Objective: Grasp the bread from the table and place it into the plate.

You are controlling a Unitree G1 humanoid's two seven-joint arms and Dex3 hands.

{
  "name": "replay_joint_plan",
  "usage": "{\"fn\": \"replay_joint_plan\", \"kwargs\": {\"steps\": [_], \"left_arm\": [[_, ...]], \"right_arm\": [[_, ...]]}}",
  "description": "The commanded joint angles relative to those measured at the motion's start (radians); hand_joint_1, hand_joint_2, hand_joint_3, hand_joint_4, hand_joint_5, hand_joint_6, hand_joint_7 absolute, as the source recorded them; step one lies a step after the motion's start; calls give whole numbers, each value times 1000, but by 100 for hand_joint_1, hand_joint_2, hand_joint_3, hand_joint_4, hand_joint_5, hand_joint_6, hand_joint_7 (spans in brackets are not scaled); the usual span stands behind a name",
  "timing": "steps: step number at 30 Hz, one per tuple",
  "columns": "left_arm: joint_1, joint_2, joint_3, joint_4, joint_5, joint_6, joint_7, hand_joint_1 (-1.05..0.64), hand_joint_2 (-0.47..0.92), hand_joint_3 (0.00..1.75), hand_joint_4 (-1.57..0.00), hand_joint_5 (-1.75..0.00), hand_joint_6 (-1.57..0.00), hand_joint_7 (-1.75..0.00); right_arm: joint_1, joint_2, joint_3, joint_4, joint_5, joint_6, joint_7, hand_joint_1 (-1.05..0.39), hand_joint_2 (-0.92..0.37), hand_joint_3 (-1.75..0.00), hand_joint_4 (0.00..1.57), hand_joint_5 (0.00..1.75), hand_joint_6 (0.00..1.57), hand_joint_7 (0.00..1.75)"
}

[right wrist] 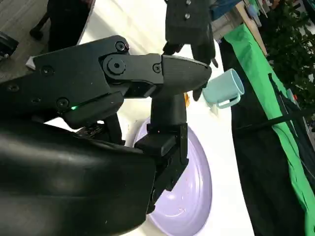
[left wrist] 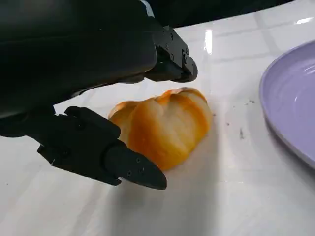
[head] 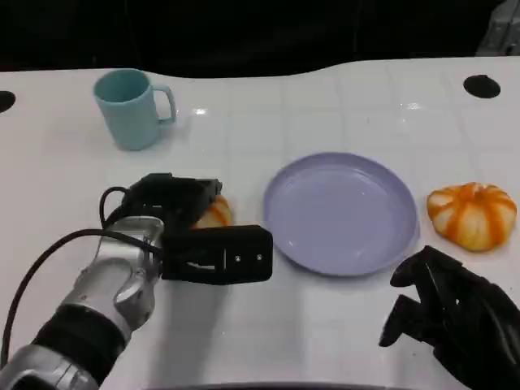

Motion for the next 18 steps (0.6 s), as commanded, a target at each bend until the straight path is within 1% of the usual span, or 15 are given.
{"fn": "replay_joint_plan", "kwargs": {"steps": [1, 8, 16, 17, 18], "left_arm": [[-87, -42, -15, 196, -28, -19, 65, -35, 76, 0, -9, -20, -27, 0], [-173, -88, -25, 398, -72, -46, 94, -37, 77, 0, -9, -17, -25, 0], [-198, -96, -40, 507, -91, -106, 160, -34, 78, 0, -11, -14, -27, -1], [-198, -96, -40, 520, -94, -115, 168, -32, 79, 1, -16, -16, -31, -3], [-196, -95, -36, 529, -102, -125, 180, -30, 82, 1, -27, -17, -40, -4]], "right_arm": [[9, -13, -11, -10, 6, -9, 4, -43, -92, -44, 67, 175, 52, 163], [18, -8, -12, -27, 9, 3, -10, -42, -92, -41, 67, 175, 55, 159], [24, -11, -15, -30, 18, -2, 1, -42, -92, -42, 66, 175, 53, 160], [26, -13, -14, -30, 17, -3, 2, -42, -92, -43, 66, 175, 53, 160], [27, -15, -13, -32, 14, -4, 3, -43, -92, -43, 66, 175, 53, 160]]}}
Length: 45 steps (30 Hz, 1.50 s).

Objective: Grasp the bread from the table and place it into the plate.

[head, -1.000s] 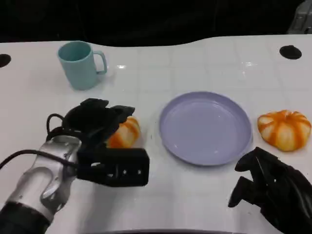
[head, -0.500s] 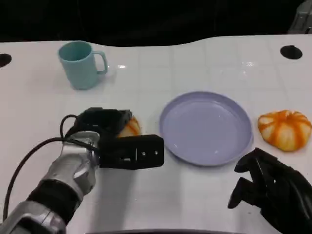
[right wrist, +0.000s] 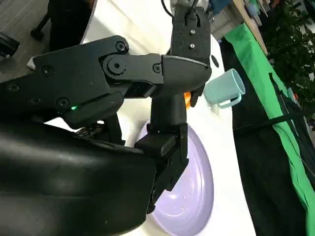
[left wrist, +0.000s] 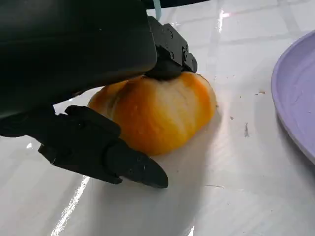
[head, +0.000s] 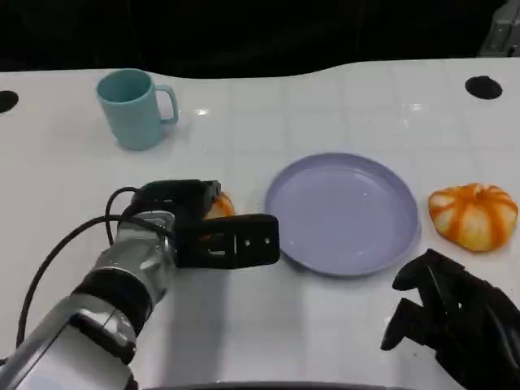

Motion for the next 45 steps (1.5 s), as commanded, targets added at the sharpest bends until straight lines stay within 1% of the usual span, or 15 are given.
{"fn": "replay_joint_plan", "kwargs": {"steps": [1, 2, 5, 8, 10, 11, 12, 14, 20, 23, 25, 34, 37, 44, 45], "left_arm": [[10, 10, 6, 60, -28, -39, 47, -29, 85, 1, -38, -18, -51, -5], [14, 13, 14, 64, -38, -59, 69, -26, 87, 1, -50, -19, -63, -7], [24, 25, 15, 70, -48, -111, 138, -27, 92, 1, -77, -97, -109, -6], [32, 38, 5, 72, -42, -150, 221, -27, 92, 17, -79, -136, -114, -4], [27, 41, 6, 73, -45, -158, 243, -26, 92, 40, -72, -165, -91, -56], [25, 42, 7, 72, -46, -161, 251, -27, 92, 41, -71, -168, -82, -65], [23, 43, 7, 72, -46, -162, 256, -26, 92, 36, -72, -172, -72, -103], [18, 45, 4, 71, -41, -161, 274, -25, 92, 34, -74, -174, -65, -124], [-1, 51, 0, 59, -42, -148, 280, -22, 92, 33, -73, -175, -69, -113], [-14, 60, 19, 34, -53, -179, 342, -19, 91, 31, -78, -175, -53, -159], [-24, 61, 32, 20, -65, -194, 359, -19, 91, 30, -79, -175, -49, -171], [-85, 23, 85, -43, -116, -240, 389, -14, 77, 51, -85, -175, -55, -175], [-107, 7, 81, -51, -115, -248, 380, -17, 76, 55, -89, -175, -65, -156], [-137, -27, 68, -61, -117, -324, 347, -15, 59, 78, -90, -175, -63, -174], [-143, -38, 68, -60, -120, -328, 332, -17, 60, 79, -90, -175, -62, -139]], "right_arm": [[12, -17, -12, -18, 8, -7, 8, -43, -92, -43, 66, 175, 53, 160], [12, -17, -12, -18, 8, -8, 8, -43, -92, -43, 66, 175, 53, 160], [13, -15, -12, -22, 9, -4, 3, -43, -92, -43, 67, 175, 53, 159], [11, -17, -14, -22, 9, 0, 0, -43, -92, -43, 66, 175, 52, 159], [8, -21, -14, -18, 4, -3, 3, -43, -92, -43, 66, 175, 53, 159], [6, -22, -15, -15, 5, -3, 5, -43, -92, -43, 66, 175, 52, 160], [5, -23, -15, -13, 6, -4, 6, -43, -92, -43, 66, 175, 52, 160], [3, -23, -17, -9, 9, -5, 7, -43, -92, -43, 66, 175, 52, 160], [1, -19, -20, -7, 14, 2, 1, -42, -92, -41, 66, 175, 53, 159], [0, -22, -18, -8, 6, 2, -3, -42, -92, -41, 66, 175, 53, 160], [-2, -24, -17, -5, 3, 1, -1, -42, -92, -41, 66, 175, 53, 160], [-9, -16, -24, 1, 14, 10, -9, -41, -92, -41, 66, 175, 54, 160], [-4, -19, -20, -2, 10, 6, -4, -41, -92, -42, 66, 175, 53, 160], [4, -19, -16, -9, 11, 3, 1, -41, -92, -44, 66, 175, 52, 161], [5, -19, -16, -8, 13, 0, 4, -41, -92, -43, 66, 175, 52, 161]]}}
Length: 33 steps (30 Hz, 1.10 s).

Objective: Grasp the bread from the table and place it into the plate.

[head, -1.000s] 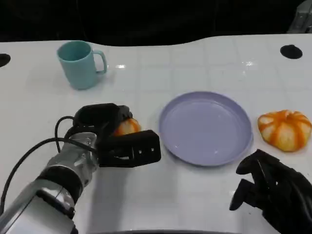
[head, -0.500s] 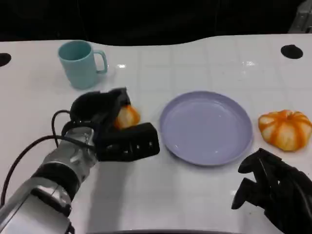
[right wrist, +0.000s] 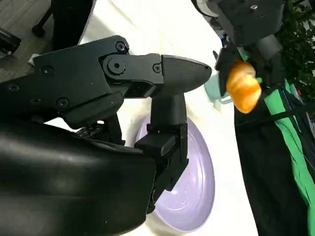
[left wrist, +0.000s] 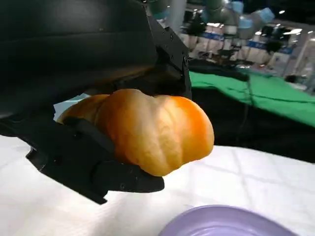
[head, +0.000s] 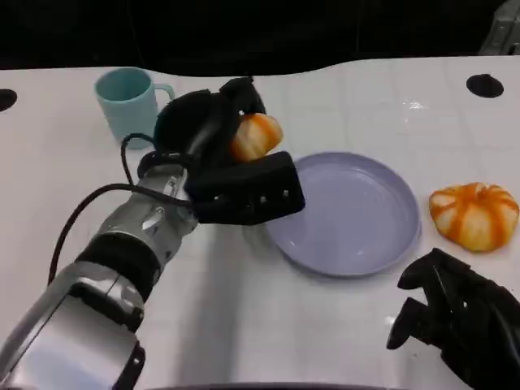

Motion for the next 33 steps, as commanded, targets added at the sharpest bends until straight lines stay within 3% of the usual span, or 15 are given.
{"fn": "replay_joint_plan", "kwargs": {"steps": [1, 4, 12, 15, 16, 18, 19, 20, 22, 27, 28, 29, 31, 33], "left_arm": [[-49, -27, -7, -8, -10, -31, -51, -17, 58, 82, -90, -175, -59, -151], [-57, -53, 0, -7, -25, -24, -82, -15, 50, 95, -92, -175, -64, -172], [-83, -128, -7, 30, -23, 41, -140, -16, 46, 103, -93, -175, -66, -175], [-92, -154, -18, 49, -15, 68, -150, -17, 48, 100, -92, -175, -62, -153], [-96, -162, -22, 56, -12, 79, -156, -20, 54, 91, -89, -175, -64, -141], [-103, -178, -34, 68, -6, 100, -164, -22, 57, 85, -88, -175, -65, -134], [-105, -187, -40, 76, -3, 110, -168, -21, 65, 70, -82, -174, -71, -92], [-107, -193, -45, 82, -2, 117, -171, -20, 71, 60, -79, -173, -79, -65], [-106, -202, -55, 95, 1, 126, -180, -20, 79, 49, -77, -172, -91, -35], [-101, -218, -77, 118, 12, 143, -189, -20, 90, 32, -78, -164, -95, -23], [-102, -221, -80, 121, 14, 146, -189, -22, 91, 30, -75, -146, -96, -21], [-103, -226, -81, 126, 13, 150, -190, -21, 92, 28, -74, -141, -95, -19], [-104, -233, -80, 131, 10, 155, -191, -20, 92, 25, -75, -142, -93, -16], [-106, -242, -81, 135, 10, 161, -188, -19, 92, 21, -74, -153, -93, -15]], "right_arm": [[10, -6, -5, -13, 12, -6, 6, -41, -92, -43, 66, 175, 52, 161], [10, -3, -8, -14, 17, -2, 4, -42, -92, -43, 66, 175, 52, 161], [17, -5, -2, -28, 13, 4, -9, -42, -92, -43, 66, 175, 53, 160], [19, -5, -2, -22, 19, -6, 3, -42, -92, -43, 65, 175, 52, 160], [20, -4, -2, -21, 21, -8, 5, -42, -92, -43, 65, 175, 52, 160], [20, -4, 0, -20, 20, -9, 5, -42, -92, -43, 65, 175, 52, 160], [21, -6, 2, -21, 16, -11, 6, -42, -92, -43, 65, 175, 52, 160], [21, -7, 3, -21, 14, -12, 6, -42, -92, -43, 65, 175, 52, 160], [24, -9, 6, -20, 14, -20, 11, -42, -92, -43, 66, 175, 52, 160], [35, -9, 10, -24, 11, -32, 15, -43, -92, -43, 65, 175, 51, 160], [36, -8, 9, -23, 15, -34, 18, -43, -92, -42, 65, 175, 51, 160], [37, -9, 8, -25, 18, -30, 17, -43, -92, -42, 64, 175, 51, 160], [39, -10, 7, -26, 19, -27, 16, -44, -92, -41, 65, 175, 51, 160], [41, -14, 8, -27, 16, -31, 18, -43, -92, -41, 64, 175, 51, 159]]}}
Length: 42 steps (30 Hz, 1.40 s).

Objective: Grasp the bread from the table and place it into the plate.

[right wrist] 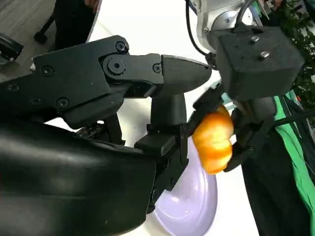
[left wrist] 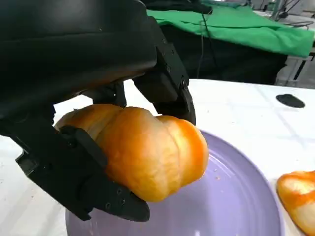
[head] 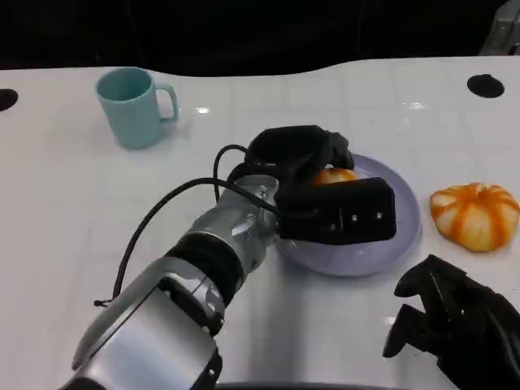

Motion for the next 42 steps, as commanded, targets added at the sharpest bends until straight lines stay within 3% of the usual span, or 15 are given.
{"fn": "replay_joint_plan", "kwargs": {"steps": [1, 3, 7, 10, 11, 12, 13, 17, 19, 29, 36, 42], "left_arm": [[-29, -20, -5, 16, 3, 18, -7, -19, 92, 20, -73, -158, -94, -15], [-32, -31, -2, 22, 0, 27, -2, -19, 92, 15, -67, -159, -96, -16], [-34, -46, 34, 28, -41, 23, -36, -20, 92, 12, -62, -132, -94, -14], [-35, -46, 38, 29, -43, 23, -40, -20, 92, 12, -62, -129, -94, -14], [-38, -47, 57, 30, -66, 25, -104, -20, 92, 12, -62, -129, -94, -14], [-41, -46, 68, 32, -81, 28, -156, -34, 92, 20, -33, -85, -55, -6], [-43, -46, 76, 32, -92, 30, -193, -41, 92, 23, -22, -62, -39, -3], [-57, -46, 77, 34, -99, 71, -281, -62, 92, 30, -3, -15, -9, -1], [-65, -42, 63, 34, -86, 84, -311, -72, 92, 33, -1, -3, -3, -1], [-74, -7, 69, 16, -103, 56, -409, -88, 92, 42, 0, 0, -4, -1], [-54, 33, 143, -31, -184, -3, -454, -86, 92, 42, 0, 0, -7, -2], [10, 82, 232, -96, -294, -64, -518, -79, 92, 41, -10, -5, -13, -5]], "right_arm": [[8, -16, -8, -13, 3, -11, 9, -43, -92, -41, 64, 175, 51, 159], [7, -20, -6, -11, -2, -14, 10, -43, -92, -41, 64, 175, 51, 159], [7, -21, -7, -8, -3, -19, 12, -43, -92, -41, 64, 175, 50, 159], [7, -21, -7, -7, -3, -20, 12, -43, -92, -41, 64, 175, 51, 158], [6, -20, -6, -5, -2, -23, 14, -43, -92, -41, 64, 175, 51, 158], [6, -19, -6, -2, -2, -27, 17, -42, -92, -42, 64, 175, 50, 158], [5, -19, -5, 0, -2, -30, 18, -42, -92, -42, 64, 175, 50, 158], [3, -22, -6, 5, -4, -33, 20, -43, -92, -42, 64, 175, 50, 158], [1, -23, -7, 6, -3, -34, 21, -43, -92, -42, 64, 175, 50, 158], [-5, -23, -18, 15, 9, -33, 29, -42, -92, -42, 65, 175, 52, 159], [-11, -21, -14, 10, -5, -17, 7, -41, -92, -42, 66, 175, 53, 159], [-15, -17, -11, 7, -3, -10, -3, -41, -92, -42, 65, 175, 53, 158]]}}
